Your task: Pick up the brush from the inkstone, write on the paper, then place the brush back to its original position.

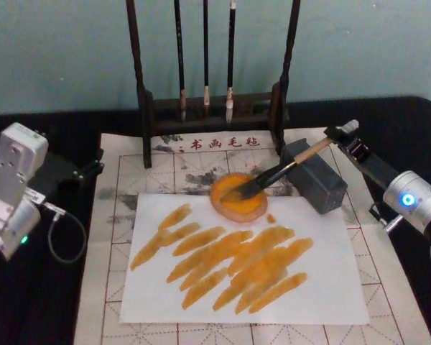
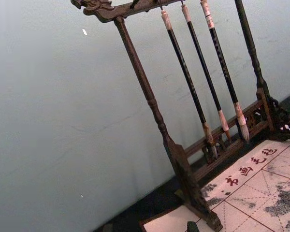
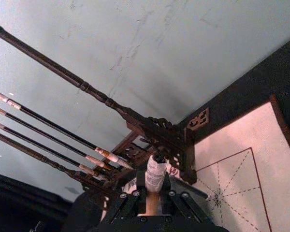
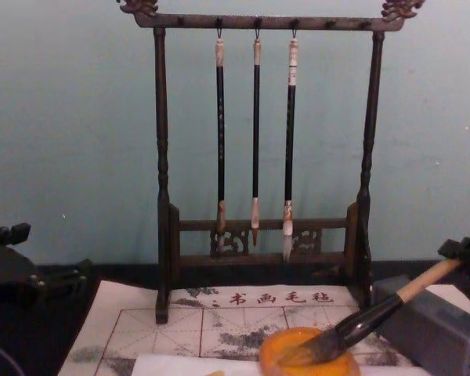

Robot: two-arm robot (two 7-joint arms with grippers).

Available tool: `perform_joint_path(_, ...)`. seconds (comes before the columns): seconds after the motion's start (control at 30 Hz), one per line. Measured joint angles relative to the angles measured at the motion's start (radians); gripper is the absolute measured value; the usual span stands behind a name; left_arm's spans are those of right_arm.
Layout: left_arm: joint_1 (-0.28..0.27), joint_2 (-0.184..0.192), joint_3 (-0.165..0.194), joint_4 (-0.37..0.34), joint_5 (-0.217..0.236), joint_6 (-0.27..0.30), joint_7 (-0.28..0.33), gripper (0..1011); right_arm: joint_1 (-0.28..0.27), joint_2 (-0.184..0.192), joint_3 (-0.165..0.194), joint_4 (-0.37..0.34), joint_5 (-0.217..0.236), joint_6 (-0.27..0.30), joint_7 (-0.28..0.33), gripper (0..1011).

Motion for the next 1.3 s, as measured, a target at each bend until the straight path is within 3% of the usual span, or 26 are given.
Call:
perform_joint_path(0.2, 0.000, 0.000, 0.000, 0.000, 0.000, 0.000, 0.000, 1001, -0.001, 0.001, 0.000, 0.000, -0.001, 0.000, 0.000, 182)
perform_joint_path(0.3, 0.000, 0.000, 0.000, 0.000, 0.000, 0.000, 0.000, 1001, -0.001, 0.001, 0.000, 0.000, -0.002, 0.000, 0.000, 235)
perform_joint_path(0.93, 0.000, 0.000, 0.000, 0.000, 0.000, 0.000, 0.000, 1001, -0.001, 0.001, 0.000, -0.001, -0.002, -0.001, 0.000, 844)
perform_joint_path(1.13, 0.000, 0.000, 0.000, 0.000, 0.000, 0.000, 0.000, 1001, -0.001, 0.001, 0.000, -0.001, -0.002, -0.002, 0.000, 992)
perform_joint_path(1.3, 0.000, 0.000, 0.000, 0.000, 0.000, 0.000, 0.000, 1001, -0.001, 0.001, 0.000, -0.001, -0.002, -0.002, 0.000, 1000)
